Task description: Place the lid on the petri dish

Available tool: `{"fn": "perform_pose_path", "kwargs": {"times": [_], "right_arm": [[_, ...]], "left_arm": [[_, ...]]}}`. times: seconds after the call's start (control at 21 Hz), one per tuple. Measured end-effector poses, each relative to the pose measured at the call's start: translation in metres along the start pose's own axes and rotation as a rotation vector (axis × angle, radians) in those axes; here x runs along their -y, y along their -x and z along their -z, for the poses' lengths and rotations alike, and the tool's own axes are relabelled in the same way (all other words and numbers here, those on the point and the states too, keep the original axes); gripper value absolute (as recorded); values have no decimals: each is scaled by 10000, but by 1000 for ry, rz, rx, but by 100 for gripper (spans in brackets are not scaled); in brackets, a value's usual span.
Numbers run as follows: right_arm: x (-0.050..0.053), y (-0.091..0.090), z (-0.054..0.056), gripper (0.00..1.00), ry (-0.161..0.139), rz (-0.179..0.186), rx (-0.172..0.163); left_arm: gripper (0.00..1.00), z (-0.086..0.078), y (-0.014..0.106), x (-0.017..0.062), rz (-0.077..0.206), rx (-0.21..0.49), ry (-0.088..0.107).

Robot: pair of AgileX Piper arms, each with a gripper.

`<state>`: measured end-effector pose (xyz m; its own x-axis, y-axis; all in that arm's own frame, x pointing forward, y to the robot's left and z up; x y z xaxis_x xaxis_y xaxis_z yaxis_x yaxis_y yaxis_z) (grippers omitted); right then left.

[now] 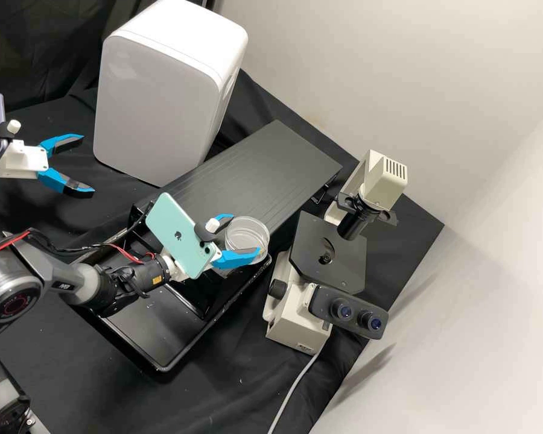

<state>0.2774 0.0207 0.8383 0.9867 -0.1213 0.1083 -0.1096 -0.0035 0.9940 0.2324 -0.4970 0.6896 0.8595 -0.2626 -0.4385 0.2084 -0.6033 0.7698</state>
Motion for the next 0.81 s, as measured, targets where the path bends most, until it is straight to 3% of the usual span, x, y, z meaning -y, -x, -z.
{"fn": "perform_pose_path", "kwargs": {"times": [0.43, 0.81], "right_arm": [[17, 2, 11, 100, 0, 9, -2], [17, 2, 11, 100, 0, 9, -2]], "left_arm": [[100, 7, -5, 21, 8, -5, 2], [100, 5, -28, -1, -3, -4, 2]]}}
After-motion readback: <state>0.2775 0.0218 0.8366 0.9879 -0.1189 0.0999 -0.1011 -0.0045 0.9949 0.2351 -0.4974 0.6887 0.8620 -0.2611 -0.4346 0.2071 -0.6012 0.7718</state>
